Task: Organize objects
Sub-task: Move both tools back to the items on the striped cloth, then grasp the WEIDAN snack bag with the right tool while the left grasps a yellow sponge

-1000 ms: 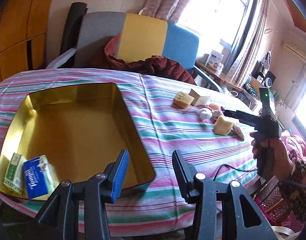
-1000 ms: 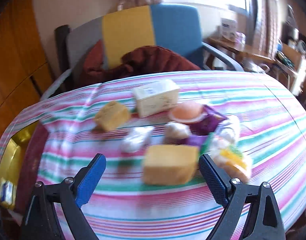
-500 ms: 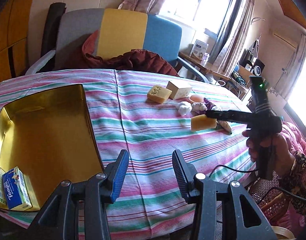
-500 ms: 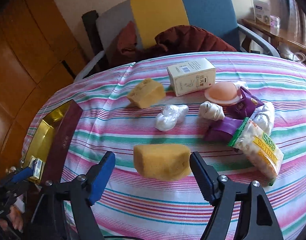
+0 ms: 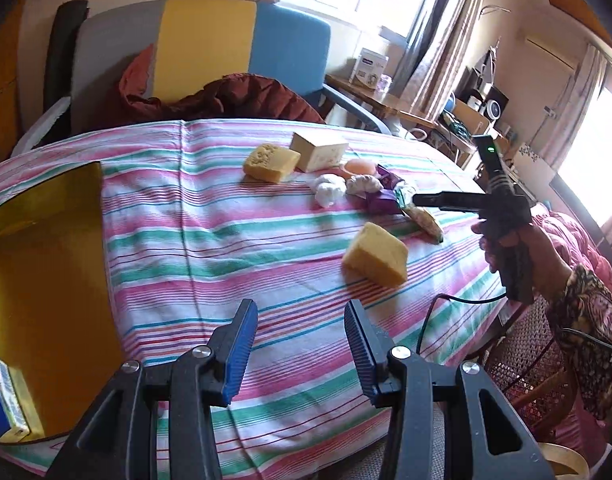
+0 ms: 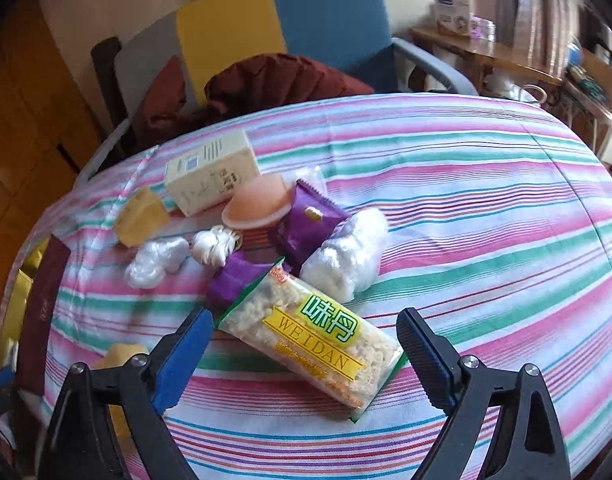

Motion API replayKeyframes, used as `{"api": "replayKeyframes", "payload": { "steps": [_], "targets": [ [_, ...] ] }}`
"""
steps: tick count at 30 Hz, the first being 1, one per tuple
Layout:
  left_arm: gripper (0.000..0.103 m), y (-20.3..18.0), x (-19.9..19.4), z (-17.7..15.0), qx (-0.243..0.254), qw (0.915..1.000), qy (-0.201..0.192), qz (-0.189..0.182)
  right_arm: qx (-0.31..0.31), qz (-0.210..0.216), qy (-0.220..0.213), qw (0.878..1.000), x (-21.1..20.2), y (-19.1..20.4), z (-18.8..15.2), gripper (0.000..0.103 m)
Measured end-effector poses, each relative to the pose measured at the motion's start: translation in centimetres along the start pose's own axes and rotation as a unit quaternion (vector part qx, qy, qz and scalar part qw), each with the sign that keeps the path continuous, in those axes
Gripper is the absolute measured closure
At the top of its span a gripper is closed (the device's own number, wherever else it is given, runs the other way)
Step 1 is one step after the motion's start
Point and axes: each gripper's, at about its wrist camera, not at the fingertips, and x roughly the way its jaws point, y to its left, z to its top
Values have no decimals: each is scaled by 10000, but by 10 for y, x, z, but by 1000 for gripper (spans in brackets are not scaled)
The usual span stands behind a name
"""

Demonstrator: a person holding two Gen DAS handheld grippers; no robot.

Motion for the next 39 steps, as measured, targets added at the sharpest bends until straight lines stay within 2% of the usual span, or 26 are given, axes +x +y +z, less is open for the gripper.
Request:
{"api": "replayKeyframes", "payload": {
  "steps": [3,5,7,10,13,17,19,23,28,36,39],
  "targets": [
    [57,-6,10,1,61,9998,129,-108,-678,-290,313,9968,19,14,-5,9],
    [57,-10,16,2,106,9996,214,-164,-649,-260,480,9964,27,16,-7,12],
    [57,-14,24,2,102,9993,296,-220,-594,-262,450,9969,25,16,-8,23],
    [58,-19,36,2,59,9985,437,-308,-521,25,487,9975,21,22,-10,31],
    [57,-25,44,3,92,9981,532,-299,-736,-108,578,9956,19,36,-15,41],
    [57,-34,55,5,127,9969,682,-372,-787,148,735,9941,15,49,-21,43],
    [57,-39,61,7,135,9963,739,-408,-869,277,771,9928,13,57,-24,47],
    [57,-53,78,11,185,9935,990,-524,-658,880,879,9900,12,61,-25,50],
    [57,-65,107,13,33,9866,1406,-823,-896,746,908,9890,15,70,-30,50],
    [57,-45,113,14,-454,9906,1190,-506,-1172,930,914,9845,17,94,-36,48],
    [56,-40,114,17,-533,9902,1159,-561,-1080,840,989,9856,24,90,-35,41]
  ]
}}
